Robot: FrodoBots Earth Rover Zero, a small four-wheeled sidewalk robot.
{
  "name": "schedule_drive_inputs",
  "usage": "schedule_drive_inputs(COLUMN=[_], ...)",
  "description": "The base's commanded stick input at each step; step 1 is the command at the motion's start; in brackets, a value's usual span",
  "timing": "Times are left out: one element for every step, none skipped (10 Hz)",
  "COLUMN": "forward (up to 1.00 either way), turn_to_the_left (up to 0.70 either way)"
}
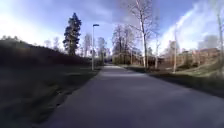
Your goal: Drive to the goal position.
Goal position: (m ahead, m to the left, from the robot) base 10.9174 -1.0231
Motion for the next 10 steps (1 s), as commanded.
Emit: schedule_drive_inputs(forward=[1.00,1.00,1.00,1.00,1.00,1.00,1.00,1.00,1.00,1.00], turn_to_the_left=[0.00,0.00,0.00,0.00,0.00,0.00,0.00,0.00,0.00,0.00])
